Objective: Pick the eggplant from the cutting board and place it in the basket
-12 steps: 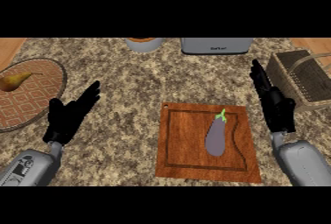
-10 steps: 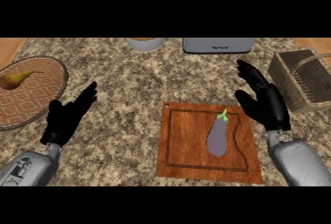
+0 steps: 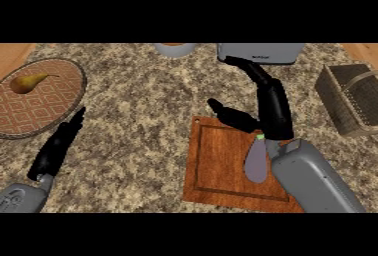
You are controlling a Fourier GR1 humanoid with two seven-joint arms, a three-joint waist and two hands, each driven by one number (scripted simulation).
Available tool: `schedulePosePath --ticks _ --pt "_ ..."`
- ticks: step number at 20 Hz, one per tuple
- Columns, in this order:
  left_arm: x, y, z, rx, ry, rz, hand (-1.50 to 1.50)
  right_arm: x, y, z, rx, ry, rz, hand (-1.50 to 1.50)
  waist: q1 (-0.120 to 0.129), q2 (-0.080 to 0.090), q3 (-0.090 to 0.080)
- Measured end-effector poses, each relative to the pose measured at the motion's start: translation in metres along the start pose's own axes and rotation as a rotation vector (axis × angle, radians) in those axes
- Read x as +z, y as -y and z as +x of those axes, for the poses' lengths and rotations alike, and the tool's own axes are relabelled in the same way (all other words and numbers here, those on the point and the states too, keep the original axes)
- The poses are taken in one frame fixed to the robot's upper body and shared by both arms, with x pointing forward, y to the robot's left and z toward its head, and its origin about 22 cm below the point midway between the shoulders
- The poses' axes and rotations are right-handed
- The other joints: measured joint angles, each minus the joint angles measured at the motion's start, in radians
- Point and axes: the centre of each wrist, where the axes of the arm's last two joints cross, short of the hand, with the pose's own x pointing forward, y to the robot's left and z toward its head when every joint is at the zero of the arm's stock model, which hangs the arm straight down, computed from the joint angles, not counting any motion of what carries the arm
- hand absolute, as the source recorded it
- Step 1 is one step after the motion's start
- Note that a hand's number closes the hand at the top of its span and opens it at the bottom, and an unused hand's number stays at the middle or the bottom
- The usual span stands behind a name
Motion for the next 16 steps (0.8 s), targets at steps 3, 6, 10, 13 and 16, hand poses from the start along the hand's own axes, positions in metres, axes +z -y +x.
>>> schedulePosePath --ticks 3,6,10,13,16 --pt "0.002 -0.005 -0.009 -0.017 -0.04 0.028 0.0 -0.004 0.01 -0.02 0.226 0.006 -0.077 -1.5 -0.028 -0.013 -0.008" --pt "0.005 -0.009 -0.017 -0.023 -0.074 0.055 0.0 -0.003 0.021 -0.045 0.423 -0.06 -0.114 -1.5 -0.06 -0.023 -0.014" --pt "0.008 -0.012 -0.027 -0.028 -0.109 0.085 0.0 0.003 0.025 -0.066 0.607 -0.22 -0.079 -1.5 -0.086 -0.031 -0.016" --pt "0.01 -0.011 -0.029 -0.029 -0.112 0.09 0.0 0.014 0.007 -0.068 0.689 -0.36 0.052 -1.5 -0.081 -0.029 -0.014" --pt "0.009 -0.009 -0.028 -0.033 -0.105 0.093 0.0 0.017 -0.022 -0.049 0.738 -0.449 0.185 -1.5 -0.071 -0.028 -0.011"
